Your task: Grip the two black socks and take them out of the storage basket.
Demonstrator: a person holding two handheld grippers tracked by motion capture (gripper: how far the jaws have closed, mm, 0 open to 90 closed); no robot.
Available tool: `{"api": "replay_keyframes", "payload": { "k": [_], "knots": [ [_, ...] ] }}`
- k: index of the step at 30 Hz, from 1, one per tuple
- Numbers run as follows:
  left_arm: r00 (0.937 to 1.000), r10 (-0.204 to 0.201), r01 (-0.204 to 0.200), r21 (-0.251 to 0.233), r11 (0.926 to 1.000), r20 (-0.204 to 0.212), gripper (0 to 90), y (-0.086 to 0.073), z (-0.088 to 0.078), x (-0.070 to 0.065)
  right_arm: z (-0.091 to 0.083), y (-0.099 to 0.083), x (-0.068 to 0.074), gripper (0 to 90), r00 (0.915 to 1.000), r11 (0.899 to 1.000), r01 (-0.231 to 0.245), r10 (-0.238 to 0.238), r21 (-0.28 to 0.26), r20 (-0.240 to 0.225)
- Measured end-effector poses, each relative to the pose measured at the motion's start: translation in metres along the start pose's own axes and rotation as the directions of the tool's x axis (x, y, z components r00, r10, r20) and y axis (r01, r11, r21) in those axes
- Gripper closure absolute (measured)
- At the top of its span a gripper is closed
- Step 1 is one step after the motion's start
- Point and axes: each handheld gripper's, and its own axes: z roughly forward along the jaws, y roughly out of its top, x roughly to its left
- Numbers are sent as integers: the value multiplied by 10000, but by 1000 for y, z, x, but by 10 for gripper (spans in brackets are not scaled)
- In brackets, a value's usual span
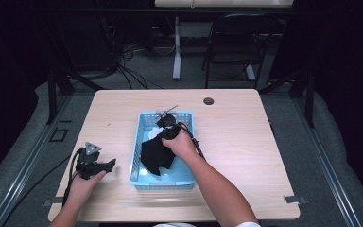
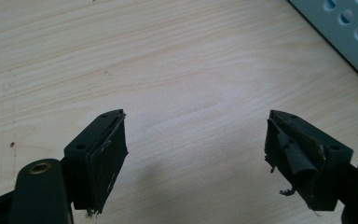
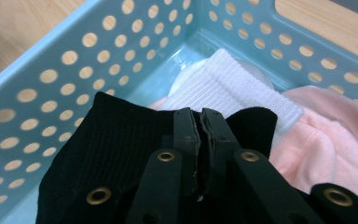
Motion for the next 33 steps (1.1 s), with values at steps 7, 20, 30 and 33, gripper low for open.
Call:
{"api": "replay_keyframes", "payload": {
  "k": [7, 20, 30, 33],
  "knots": [
    [10000, -8, 8, 14, 10000, -2, 208, 0, 0, 0, -20, -2, 10, 862, 9984, 9947, 545, -554, -870, -78],
    [10000, -9, 9, 21, 10000, -27, 208, 0, 0, 0, -100, -3, 38, 865, 9864, 9372, 1437, -1614, -3177, -301],
    [10000, 0, 0, 37, 10000, -31, 208, 0, 0, 0, -154, 0, 41, 866, 9833, 8732, 1637, -1820, -4590, 46],
    [10000, -4, 4, 45, 10000, -33, 208, 0, 1, 0, -163, -1, 38, 866, 9848, 8611, 1548, -1734, -4843, 64]
  ]
}}
